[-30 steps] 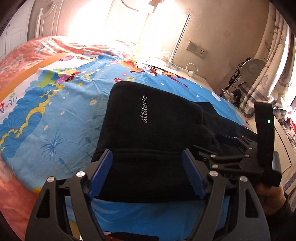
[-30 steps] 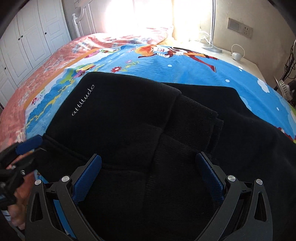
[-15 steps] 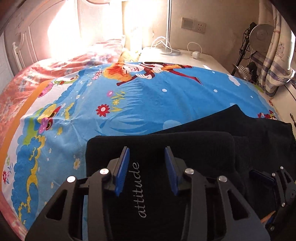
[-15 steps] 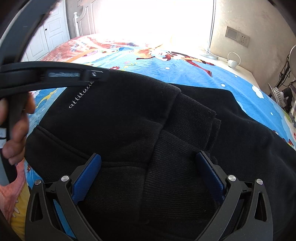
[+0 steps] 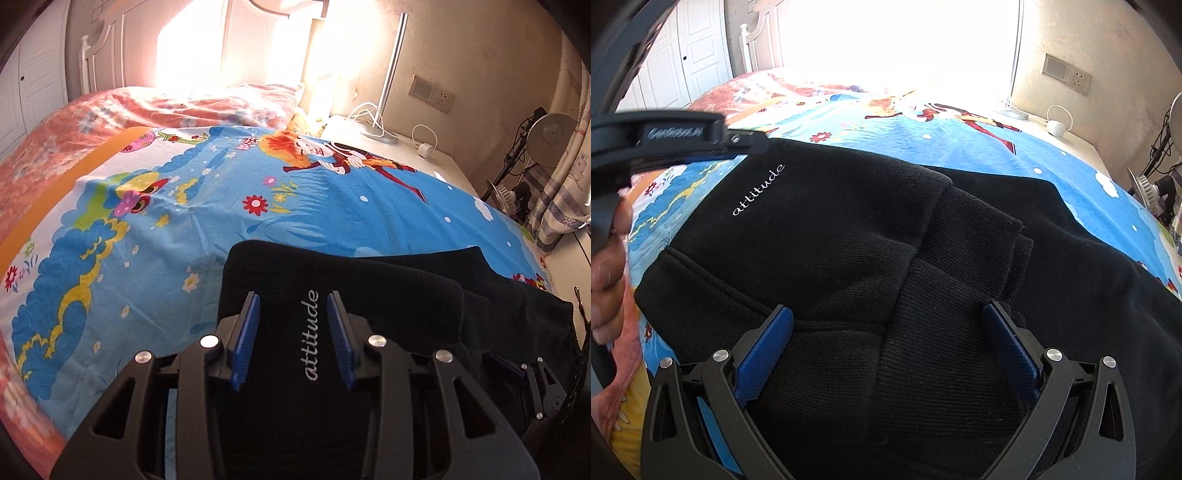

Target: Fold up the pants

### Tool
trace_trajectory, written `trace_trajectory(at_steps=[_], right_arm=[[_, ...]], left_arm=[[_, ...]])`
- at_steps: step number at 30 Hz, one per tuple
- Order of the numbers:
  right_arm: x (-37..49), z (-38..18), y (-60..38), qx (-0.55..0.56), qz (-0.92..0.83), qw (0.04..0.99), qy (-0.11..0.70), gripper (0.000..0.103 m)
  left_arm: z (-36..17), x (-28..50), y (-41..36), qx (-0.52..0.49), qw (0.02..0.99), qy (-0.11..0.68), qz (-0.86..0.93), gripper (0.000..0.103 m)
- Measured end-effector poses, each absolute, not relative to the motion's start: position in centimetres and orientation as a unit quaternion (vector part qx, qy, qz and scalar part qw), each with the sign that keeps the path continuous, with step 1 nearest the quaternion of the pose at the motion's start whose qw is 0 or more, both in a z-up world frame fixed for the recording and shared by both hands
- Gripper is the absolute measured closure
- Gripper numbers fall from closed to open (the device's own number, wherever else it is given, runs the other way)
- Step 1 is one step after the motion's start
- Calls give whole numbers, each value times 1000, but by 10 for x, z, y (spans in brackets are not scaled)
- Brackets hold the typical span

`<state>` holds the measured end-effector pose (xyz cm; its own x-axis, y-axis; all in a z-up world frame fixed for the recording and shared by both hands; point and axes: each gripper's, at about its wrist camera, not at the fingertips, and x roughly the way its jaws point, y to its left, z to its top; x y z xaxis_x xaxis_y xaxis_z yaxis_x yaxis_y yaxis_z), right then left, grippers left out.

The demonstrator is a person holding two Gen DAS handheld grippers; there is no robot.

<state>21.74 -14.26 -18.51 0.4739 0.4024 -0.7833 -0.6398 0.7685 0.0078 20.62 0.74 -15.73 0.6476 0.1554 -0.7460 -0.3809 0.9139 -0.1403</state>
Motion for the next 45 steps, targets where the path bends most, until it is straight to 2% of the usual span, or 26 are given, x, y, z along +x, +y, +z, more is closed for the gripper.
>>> trace_trajectory(at_steps=[3,14,18,20,24,26,27,30,33,39,45], right_arm=[[216,-185,-142,-146,307,846,410,4],[245,-148,-135,-107,301,858,401,5],[288,-175,-126,-139,231,851,450,9],[299,-192,-133,-113,243,839,473,6],[294,-194,-137,-114,242,844,464,5],[291,-191,-138,-112,241,845,463,5],[287,-187,-139,-113,236,848,460,5],[259,-171,-141,-138,229,862,430,6],[228,-159,-149,-152,244,866,408,6],[219,-184,-155,-146,253,848,443,6],[216,-184,-151,-158,248,850,436,6]], left_arm=[[-192,201,11,-151,881,426,142,65],[-195,197,5,-139,892,403,147,62],[-184,179,12,-191,897,374,142,62],[-175,160,10,-184,903,354,157,62],[-181,134,6,-172,905,350,168,61],[-197,130,10,-177,896,367,176,58],[-199,127,12,-180,896,366,177,53],[-197,123,17,-204,894,361,170,53],[-182,113,10,-183,910,329,173,57],[-193,107,-2,-158,909,347,169,55],[-184,97,10,-193,910,323,174,56]])
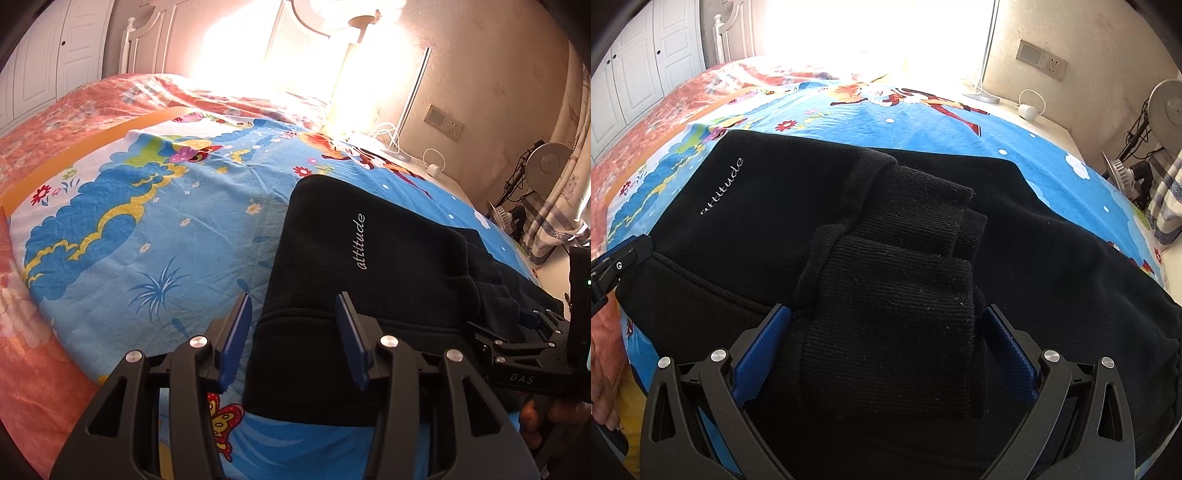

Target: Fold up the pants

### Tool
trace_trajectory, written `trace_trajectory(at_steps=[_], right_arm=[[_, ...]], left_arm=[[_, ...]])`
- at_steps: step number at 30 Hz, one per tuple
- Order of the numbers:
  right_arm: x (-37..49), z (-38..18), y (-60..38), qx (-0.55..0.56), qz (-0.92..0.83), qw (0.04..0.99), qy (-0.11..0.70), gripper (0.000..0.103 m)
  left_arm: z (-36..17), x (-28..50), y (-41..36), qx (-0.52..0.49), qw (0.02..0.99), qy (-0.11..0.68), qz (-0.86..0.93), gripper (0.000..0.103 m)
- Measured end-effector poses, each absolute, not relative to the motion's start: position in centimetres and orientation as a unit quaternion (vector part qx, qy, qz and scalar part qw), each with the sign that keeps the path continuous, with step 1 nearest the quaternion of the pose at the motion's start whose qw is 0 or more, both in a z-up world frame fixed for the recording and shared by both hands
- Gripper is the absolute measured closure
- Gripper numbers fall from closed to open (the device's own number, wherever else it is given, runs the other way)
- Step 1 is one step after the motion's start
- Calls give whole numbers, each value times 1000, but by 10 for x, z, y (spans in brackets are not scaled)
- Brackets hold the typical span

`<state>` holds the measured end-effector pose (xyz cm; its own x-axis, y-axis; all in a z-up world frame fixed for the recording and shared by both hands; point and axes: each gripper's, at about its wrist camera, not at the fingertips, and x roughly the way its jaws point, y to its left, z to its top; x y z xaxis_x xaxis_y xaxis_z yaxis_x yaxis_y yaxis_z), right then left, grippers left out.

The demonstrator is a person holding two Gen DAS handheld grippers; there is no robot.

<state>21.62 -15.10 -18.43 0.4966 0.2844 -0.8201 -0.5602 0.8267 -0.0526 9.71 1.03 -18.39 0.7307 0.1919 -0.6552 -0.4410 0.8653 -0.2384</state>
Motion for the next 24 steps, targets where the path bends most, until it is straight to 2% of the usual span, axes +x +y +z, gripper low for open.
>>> trace_trajectory(at_steps=[5,11,16,24], right_arm=[[217,-185,-151,-157,250,850,436,6],[217,-185,-153,-153,252,850,436,6],[216,-184,-153,-152,252,851,435,6],[253,-139,-144,-117,275,862,409,6]], left_arm=[[-188,89,15,-213,911,314,163,56],[-207,89,21,-231,902,330,157,46],[-211,89,23,-236,902,329,155,45],[-213,88,22,-240,901,327,153,45]])
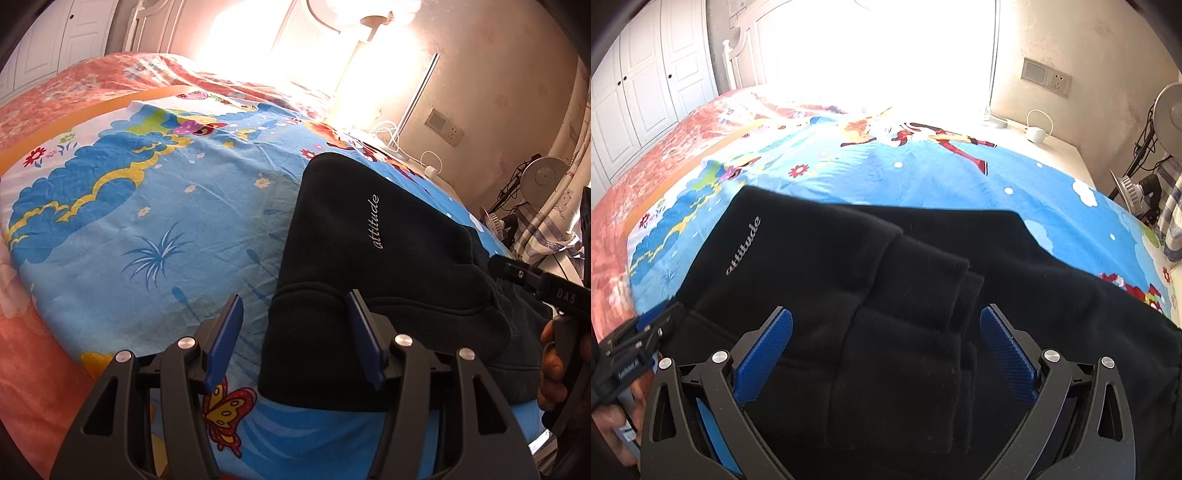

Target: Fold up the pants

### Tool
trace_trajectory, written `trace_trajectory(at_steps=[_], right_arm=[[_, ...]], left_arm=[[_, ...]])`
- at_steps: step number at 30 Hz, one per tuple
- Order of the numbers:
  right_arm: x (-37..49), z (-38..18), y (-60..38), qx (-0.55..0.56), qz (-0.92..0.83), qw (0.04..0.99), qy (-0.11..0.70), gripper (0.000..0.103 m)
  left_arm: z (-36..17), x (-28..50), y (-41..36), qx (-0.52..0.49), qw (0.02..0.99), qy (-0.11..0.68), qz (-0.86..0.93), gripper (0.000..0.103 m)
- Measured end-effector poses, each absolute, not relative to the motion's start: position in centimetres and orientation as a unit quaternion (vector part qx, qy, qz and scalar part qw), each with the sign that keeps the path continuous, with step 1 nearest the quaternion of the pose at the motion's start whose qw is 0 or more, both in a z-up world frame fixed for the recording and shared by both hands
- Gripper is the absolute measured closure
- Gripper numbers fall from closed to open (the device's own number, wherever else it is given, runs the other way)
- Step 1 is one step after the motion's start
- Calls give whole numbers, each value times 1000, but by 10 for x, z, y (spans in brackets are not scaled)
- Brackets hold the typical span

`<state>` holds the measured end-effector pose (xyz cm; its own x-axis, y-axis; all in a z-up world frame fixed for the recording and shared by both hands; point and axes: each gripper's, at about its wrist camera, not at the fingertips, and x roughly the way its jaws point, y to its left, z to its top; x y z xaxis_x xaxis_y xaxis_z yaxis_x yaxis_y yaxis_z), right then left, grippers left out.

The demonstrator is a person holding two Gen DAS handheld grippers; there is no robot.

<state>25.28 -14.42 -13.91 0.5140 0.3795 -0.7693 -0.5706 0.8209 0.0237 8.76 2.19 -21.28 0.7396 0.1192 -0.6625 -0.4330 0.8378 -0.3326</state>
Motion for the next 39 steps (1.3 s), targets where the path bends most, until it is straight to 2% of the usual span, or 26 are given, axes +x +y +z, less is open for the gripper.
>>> trace_trajectory(at_steps=[4,8,9,13,17,19,21,23,24,29,31,33,37,39], right_arm=[[297,-144,-125,-127,248,858,432,9],[321,-184,-114,-170,234,835,469,9],[322,-186,-117,-160,235,838,466,7],[309,-175,-125,-145,231,848,454,7],[261,-154,-134,-139,276,852,424,7],[236,-155,-138,-151,285,851,415,7],[223,-164,-139,-166,284,844,423,7],[220,-176,-139,-176,277,838,435,7],[220,-179,-140,-172,277,840,434,7],[218,-181,-140,-176,276,841,430,6],[218,-182,-141,-174,277,842,430,6],[218,-182,-140,-174,276,842,429,6],[219,-183,-141,-170,279,841,431,6],[220,-184,-142,-166,279,841,432,5]], left_arm=[[-212,89,22,-239,901,328,155,45],[-213,89,22,-239,901,328,153,45],[-213,89,22,-239,901,327,152,45],[-213,90,22,-239,902,327,152,44],[-208,91,26,-243,901,325,150,45],[-194,95,30,-229,908,317,150,49],[-177,110,33,-199,915,315,155,59],[-165,137,35,-167,913,338,152,60],[-161,151,36,-155,914,346,146,66],[-160,227,46,-120,908,382,124,76],[-173,256,50,-98,892,426,116,74],[-179,268,56,-93,884,439,128,61],[-167,232,65,-160,895,396,133,59],[-165,201,64,-186,898,374,140,50]])
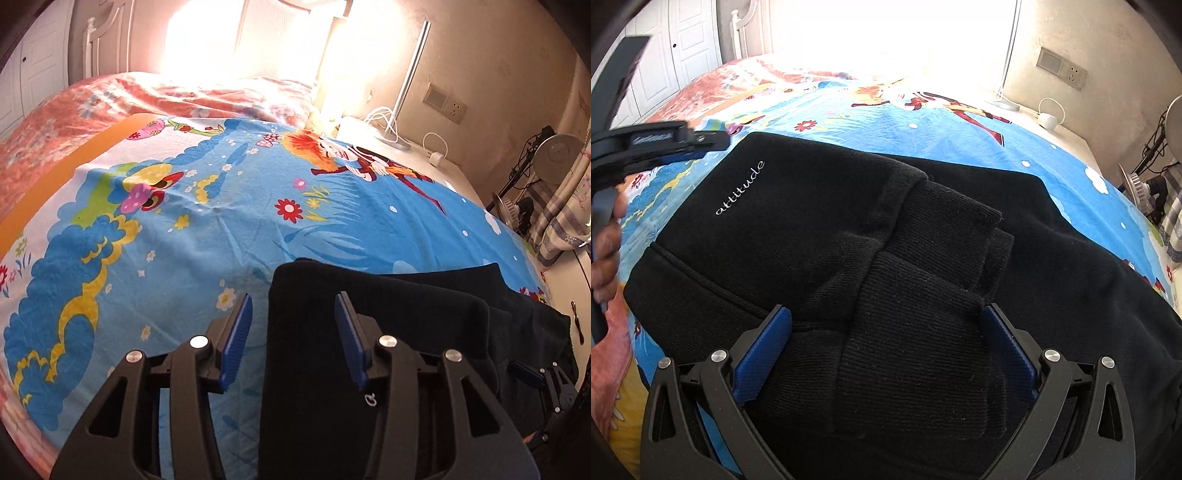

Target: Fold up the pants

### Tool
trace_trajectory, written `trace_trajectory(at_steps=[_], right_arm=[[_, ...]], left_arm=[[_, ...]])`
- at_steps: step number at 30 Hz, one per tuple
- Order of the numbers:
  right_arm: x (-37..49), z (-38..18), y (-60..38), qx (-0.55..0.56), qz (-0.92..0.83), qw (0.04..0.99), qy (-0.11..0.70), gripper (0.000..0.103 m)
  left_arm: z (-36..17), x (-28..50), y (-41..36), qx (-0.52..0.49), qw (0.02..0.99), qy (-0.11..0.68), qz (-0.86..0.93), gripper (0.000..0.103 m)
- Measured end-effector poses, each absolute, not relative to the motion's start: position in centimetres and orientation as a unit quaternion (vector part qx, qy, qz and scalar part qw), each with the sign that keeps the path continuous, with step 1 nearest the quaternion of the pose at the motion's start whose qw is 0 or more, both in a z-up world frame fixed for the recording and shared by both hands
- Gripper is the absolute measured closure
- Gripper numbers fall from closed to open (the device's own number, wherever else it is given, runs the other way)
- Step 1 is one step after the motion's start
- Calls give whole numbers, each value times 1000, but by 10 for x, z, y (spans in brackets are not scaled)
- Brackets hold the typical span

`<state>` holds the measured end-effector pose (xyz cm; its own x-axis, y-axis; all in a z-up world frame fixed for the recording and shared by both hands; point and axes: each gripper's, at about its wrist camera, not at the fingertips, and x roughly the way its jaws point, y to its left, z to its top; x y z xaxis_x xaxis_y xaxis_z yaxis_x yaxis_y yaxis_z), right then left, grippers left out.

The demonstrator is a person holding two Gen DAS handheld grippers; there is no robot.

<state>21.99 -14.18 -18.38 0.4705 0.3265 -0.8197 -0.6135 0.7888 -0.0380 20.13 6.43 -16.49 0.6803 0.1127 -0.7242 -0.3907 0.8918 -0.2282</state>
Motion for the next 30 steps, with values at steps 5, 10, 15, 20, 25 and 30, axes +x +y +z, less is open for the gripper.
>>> trace_trajectory(at_steps=[5,10,15,20,25,30], right_arm=[[219,-185,-143,-164,281,843,428,5],[219,-186,-144,-163,283,844,425,5],[218,-187,-147,-155,288,844,425,4],[224,-191,-150,-131,293,837,442,4],[226,-189,-149,-133,291,833,452,4],[238,-140,-134,-132,283,826,470,5]], left_arm=[[-191,129,68,-290,882,354,111,49],[-220,103,61,-348,871,341,64,49],[-226,104,57,-380,863,332,22,49],[-231,98,64,-421,843,334,2,50],[-234,93,68,-448,831,330,-1,60],[-210,89,59,-425,847,319,16,67]])
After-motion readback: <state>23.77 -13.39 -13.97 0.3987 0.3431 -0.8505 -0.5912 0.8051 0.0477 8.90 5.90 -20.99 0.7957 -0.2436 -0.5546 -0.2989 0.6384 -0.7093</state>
